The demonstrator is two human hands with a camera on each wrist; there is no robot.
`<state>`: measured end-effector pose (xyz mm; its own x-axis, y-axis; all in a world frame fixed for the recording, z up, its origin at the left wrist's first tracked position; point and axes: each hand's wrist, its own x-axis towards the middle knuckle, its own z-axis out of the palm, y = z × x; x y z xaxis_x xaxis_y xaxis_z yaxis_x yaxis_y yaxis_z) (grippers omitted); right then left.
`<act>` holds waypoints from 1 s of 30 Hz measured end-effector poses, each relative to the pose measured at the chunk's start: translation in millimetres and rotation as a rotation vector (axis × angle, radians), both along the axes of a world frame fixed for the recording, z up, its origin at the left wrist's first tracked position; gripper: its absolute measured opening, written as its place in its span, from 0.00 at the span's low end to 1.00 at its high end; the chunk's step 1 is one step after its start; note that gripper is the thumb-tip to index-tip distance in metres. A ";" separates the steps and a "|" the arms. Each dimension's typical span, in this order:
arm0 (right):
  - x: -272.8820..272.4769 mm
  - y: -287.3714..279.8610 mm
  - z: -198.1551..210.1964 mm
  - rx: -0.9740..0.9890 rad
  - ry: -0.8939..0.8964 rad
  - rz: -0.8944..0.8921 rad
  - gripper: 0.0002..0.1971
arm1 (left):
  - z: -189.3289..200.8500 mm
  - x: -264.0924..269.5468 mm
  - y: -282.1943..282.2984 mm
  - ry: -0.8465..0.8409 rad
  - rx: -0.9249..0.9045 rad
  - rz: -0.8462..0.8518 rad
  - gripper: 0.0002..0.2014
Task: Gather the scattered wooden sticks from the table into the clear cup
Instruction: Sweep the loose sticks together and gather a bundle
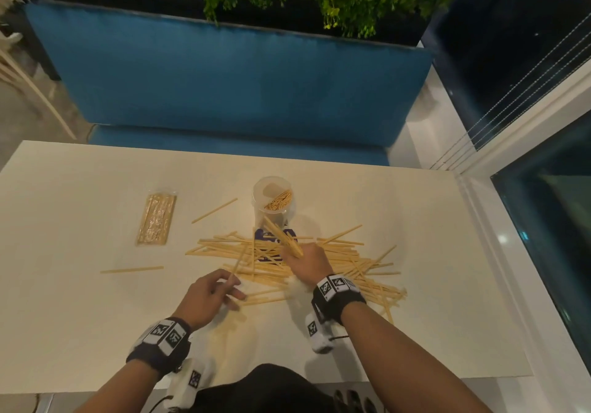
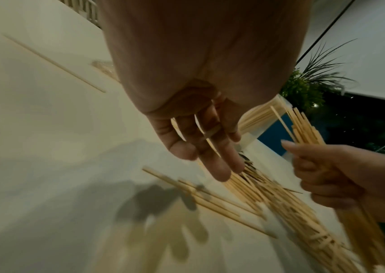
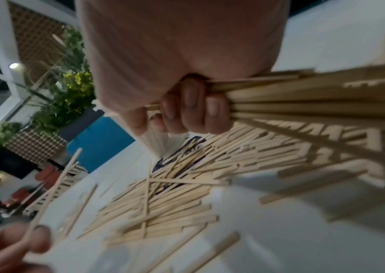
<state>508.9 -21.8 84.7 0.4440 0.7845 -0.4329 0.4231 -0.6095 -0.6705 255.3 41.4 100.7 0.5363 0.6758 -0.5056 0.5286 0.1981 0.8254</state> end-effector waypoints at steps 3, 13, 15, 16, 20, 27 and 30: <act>-19.6 0.4 5.1 0.091 0.105 0.027 0.31 | 2.8 23.7 -8.2 -0.091 -0.111 -0.013 0.12; -33.2 0.0 1.6 0.081 -0.111 0.375 0.23 | -24.0 31.6 -4.7 0.085 -0.098 -0.138 0.09; -25.9 -1.4 3.0 -0.037 -0.219 0.482 0.26 | -28.1 21.2 5.7 0.120 -0.083 0.001 0.12; -23.2 -2.2 5.1 -0.097 -0.275 0.548 0.26 | -27.3 18.5 11.3 0.106 -0.073 0.086 0.13; -19.8 -3.7 11.4 -0.204 -0.372 0.708 0.27 | -16.3 24.1 31.0 -0.031 -0.110 0.460 0.18; -35.2 9.3 28.5 -0.162 -0.497 0.770 0.26 | -0.1 69.4 18.8 -0.018 -0.333 0.490 0.26; -36.9 14.1 34.3 -0.160 -0.596 0.766 0.21 | 0.0 80.6 9.1 -0.026 -0.376 0.474 0.26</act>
